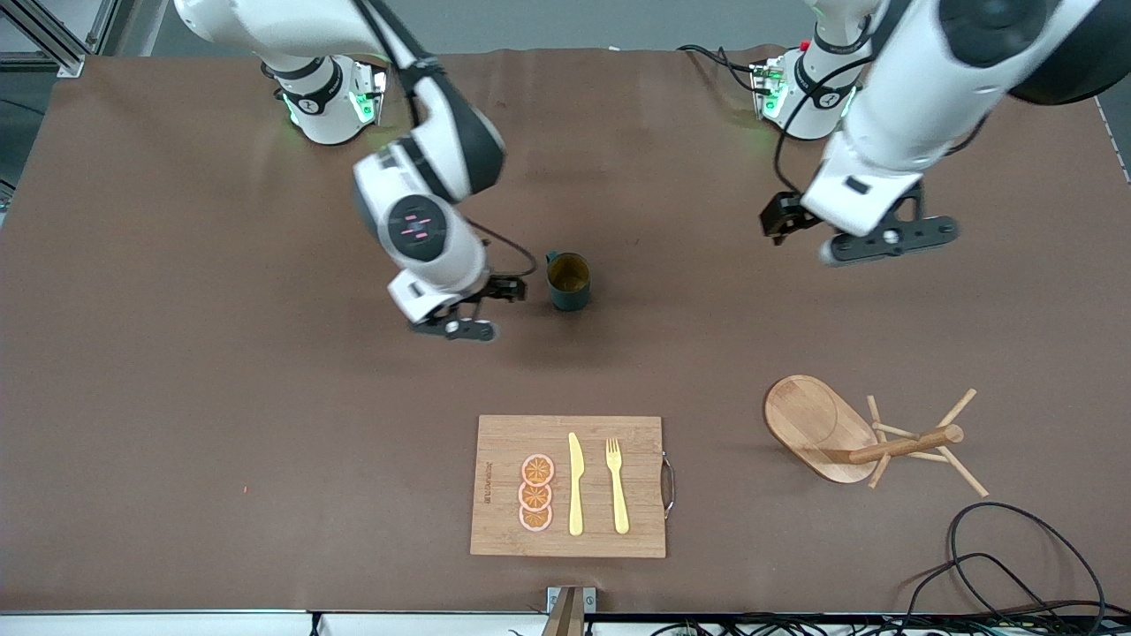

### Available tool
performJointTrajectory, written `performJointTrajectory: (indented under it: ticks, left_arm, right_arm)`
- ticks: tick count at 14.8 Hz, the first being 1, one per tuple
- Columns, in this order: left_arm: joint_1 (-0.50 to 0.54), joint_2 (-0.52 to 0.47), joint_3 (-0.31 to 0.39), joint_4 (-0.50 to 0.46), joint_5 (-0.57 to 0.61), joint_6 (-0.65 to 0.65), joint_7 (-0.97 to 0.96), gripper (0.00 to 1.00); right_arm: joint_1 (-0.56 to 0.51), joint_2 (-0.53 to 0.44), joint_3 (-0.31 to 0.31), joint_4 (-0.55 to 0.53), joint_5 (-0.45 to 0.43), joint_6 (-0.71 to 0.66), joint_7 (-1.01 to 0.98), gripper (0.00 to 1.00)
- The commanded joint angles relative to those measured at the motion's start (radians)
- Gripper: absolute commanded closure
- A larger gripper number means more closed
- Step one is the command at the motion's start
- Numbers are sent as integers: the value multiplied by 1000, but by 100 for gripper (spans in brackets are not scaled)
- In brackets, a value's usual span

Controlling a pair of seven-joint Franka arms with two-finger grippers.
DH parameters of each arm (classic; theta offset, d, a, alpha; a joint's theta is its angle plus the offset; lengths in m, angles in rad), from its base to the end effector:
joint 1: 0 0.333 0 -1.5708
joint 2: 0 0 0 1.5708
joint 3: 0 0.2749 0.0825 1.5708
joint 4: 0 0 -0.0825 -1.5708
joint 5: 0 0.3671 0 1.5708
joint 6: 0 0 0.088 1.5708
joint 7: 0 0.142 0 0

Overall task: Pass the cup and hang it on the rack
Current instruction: 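Set the mug down with the right gripper while the left gripper approaches, then withdraw the right gripper while the left gripper moves above the mug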

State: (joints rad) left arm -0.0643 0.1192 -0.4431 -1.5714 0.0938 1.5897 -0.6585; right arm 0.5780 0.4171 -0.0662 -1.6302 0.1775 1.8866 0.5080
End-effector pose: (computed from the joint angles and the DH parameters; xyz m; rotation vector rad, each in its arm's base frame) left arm 0.5009 -0.2525 0.4902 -3.0478 -0.2223 0.0781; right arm 0.5262 0.3204 0.3031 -3.0821 0.0947 0.3178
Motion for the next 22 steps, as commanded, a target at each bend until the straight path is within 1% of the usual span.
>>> performJointTrajectory:
  ticks: [1,2,3,5,7,9,10,11,12,15,16,19,22]
  left_arm:
    - [-83,65,-11,22,46,39,-154,0]
    - [-113,88,-9,22,46,62,-220,0]
    - [-149,109,-9,24,49,85,-272,0]
    - [-227,152,-9,24,90,121,-373,0]
    - [-300,209,-9,25,138,136,-484,0]
    - [-383,261,-9,25,174,199,-603,0]
    - [-425,295,-8,27,210,222,-663,0]
    - [-468,330,-8,37,251,236,-731,0]
    - [-509,376,-8,71,292,237,-800,0]
    - [-655,529,12,181,404,237,-1007,1]
    - [-693,565,23,198,450,237,-1070,1]
    - [-779,631,56,209,543,240,-1197,2]
    - [-870,674,115,212,592,243,-1297,5]
  right_arm:
    - [-160,-76,17,-33,7,-90,-260,0]
    - [-214,-93,17,-33,-1,-119,-342,0]
    - [-265,-112,17,-33,-18,-139,-380,0]
    - [-338,-161,19,-31,-116,-184,-408,0]
    - [-412,-204,19,-30,-139,-225,-475,0]
    - [-460,-234,17,-30,-156,-245,-488,0]
    - [-481,-247,19,-27,-180,-263,-490,0]
    - [-497,-253,19,-22,-211,-289,-508,0]
    - [-500,-259,19,-10,-229,-317,-535,0]
    - [-532,-248,19,65,-233,-372,-551,0]
    - [-537,-245,19,94,-231,-377,-552,0]
    - [-552,-199,20,174,-228,-447,-554,0]
    - [-569,-196,19,194,-228,-459,-557,0]
